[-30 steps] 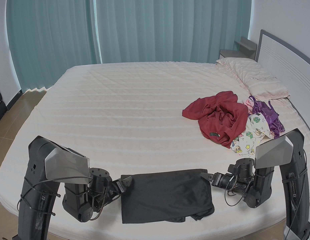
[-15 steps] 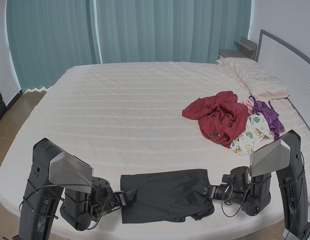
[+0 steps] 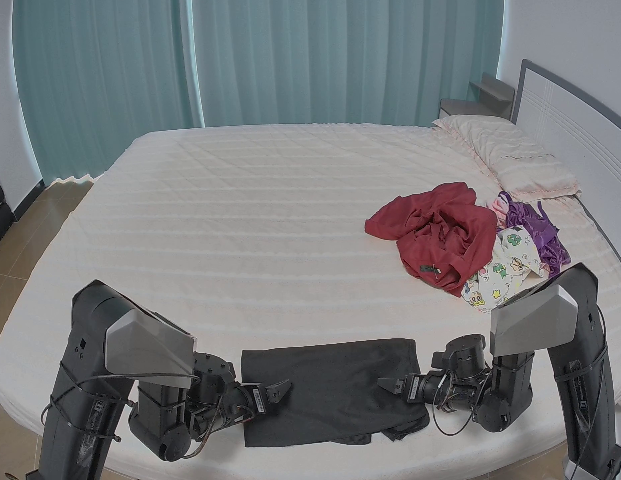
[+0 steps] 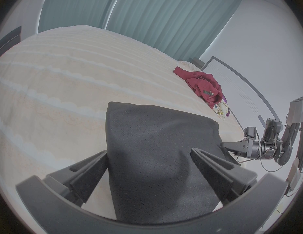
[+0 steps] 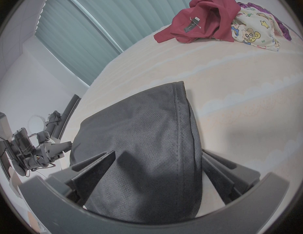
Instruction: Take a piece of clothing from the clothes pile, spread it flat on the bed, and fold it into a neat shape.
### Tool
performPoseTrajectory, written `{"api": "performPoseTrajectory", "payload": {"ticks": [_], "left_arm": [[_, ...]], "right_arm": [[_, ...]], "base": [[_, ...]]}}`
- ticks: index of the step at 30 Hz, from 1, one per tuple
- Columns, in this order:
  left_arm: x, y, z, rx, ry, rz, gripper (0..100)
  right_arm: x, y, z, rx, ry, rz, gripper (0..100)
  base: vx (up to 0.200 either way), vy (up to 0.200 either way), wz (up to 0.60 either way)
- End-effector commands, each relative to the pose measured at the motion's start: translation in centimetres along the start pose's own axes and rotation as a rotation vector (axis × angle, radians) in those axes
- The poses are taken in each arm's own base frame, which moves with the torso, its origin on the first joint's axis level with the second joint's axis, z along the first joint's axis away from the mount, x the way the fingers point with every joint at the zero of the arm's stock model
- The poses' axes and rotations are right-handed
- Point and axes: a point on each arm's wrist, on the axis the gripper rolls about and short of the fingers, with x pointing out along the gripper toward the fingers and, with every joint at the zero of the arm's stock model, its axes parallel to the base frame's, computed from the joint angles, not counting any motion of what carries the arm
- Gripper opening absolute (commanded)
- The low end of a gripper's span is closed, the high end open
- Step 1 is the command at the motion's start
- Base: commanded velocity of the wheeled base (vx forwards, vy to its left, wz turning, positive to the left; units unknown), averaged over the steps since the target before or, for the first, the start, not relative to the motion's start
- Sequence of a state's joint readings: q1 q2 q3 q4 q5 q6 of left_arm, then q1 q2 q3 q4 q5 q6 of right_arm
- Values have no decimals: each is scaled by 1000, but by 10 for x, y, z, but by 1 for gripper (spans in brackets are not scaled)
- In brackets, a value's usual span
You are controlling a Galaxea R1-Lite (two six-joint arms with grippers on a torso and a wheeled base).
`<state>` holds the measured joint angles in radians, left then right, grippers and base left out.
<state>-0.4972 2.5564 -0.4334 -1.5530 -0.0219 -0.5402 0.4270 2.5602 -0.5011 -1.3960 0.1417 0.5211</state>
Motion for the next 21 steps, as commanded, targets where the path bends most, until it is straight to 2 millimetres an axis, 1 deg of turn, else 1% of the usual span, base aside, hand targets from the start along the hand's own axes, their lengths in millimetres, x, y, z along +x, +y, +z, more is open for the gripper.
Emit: {"api": "performPoseTrajectory", "payload": {"ticks": [1, 5, 9, 12, 17, 21], "left_arm": [[1, -2, 1, 2, -14, -14, 100], [2, -4, 1, 8, -21, -15, 100], [-3, 4, 0, 77, -52, 99, 100], [-4, 4, -1, 75, -45, 96, 100], [-2, -1, -3, 79, -23, 52, 100], [0, -9, -5, 14, -1, -15, 100]], "right_arm": [[3, 9, 4, -16, -9, -5, 100], [6, 12, 5, -20, -21, -7, 100], [9, 15, 6, -26, -30, 2, 100], [9, 15, 6, -27, -29, 3, 100], [13, 24, 3, -44, -25, 19, 100], [14, 28, 3, -55, -24, 31, 100]], "base": [[0, 0, 0], [0, 0, 0], [0, 0, 0], [0, 0, 0], [0, 0, 0], [0, 0, 0]]}}
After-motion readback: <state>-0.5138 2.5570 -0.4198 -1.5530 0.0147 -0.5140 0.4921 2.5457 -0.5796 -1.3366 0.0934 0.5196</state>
